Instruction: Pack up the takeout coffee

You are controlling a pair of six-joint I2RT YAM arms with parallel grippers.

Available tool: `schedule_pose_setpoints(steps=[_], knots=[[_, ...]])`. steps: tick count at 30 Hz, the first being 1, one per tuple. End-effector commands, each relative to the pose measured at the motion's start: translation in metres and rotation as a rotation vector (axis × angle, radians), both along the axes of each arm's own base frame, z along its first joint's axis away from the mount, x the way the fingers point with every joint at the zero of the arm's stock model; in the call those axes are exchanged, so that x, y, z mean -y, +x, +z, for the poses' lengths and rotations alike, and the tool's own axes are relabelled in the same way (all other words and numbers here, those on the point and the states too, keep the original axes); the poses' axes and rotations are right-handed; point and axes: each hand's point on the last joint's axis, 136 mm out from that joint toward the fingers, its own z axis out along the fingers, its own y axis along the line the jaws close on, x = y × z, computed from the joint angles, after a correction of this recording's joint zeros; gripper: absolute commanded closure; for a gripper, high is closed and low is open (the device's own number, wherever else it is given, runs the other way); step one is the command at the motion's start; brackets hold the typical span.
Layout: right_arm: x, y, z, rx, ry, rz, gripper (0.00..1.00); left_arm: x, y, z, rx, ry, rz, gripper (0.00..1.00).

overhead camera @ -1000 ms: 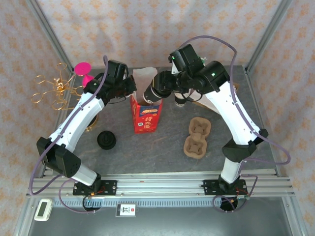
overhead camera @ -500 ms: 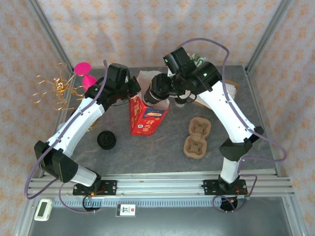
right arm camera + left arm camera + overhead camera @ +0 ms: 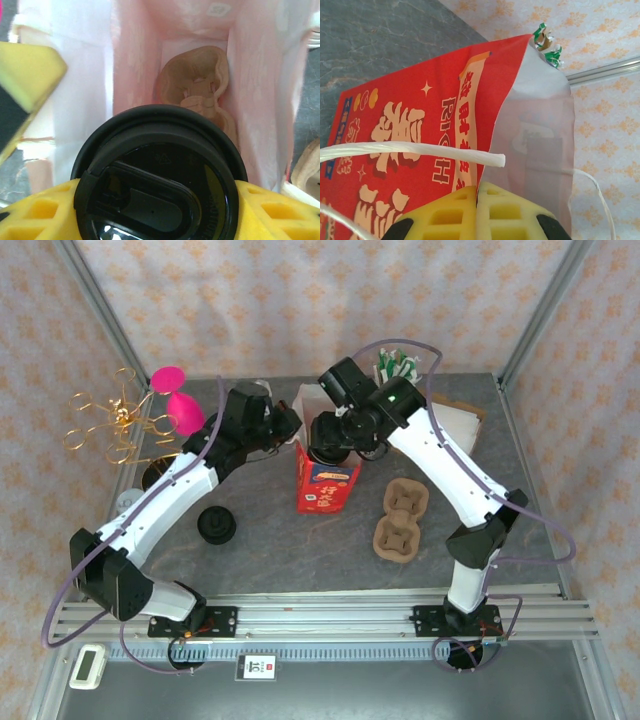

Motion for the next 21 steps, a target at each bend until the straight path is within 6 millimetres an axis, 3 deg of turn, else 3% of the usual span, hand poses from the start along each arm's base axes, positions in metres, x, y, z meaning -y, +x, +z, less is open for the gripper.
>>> schedule_pose_setpoints(steps=[1, 10, 21], knots=[[0.015, -0.005, 0.008, 0.034, -0.026, -0.020, 0.41, 0.006, -0.003, 0.022, 0.062, -0.097, -0.001, 1.00], [0.019, -0.004, -0.016, -0.001, -0.095, -0.018, 0.41, 0.010, -0.006, 0.008, 0.044, -0.093, -0.026, 1.00], [0.012, 0.001, -0.038, -0.036, -0.140, 0.009, 0.41, 0.012, -0.008, 0.007, 0.047, -0.051, -0.043, 1.00]])
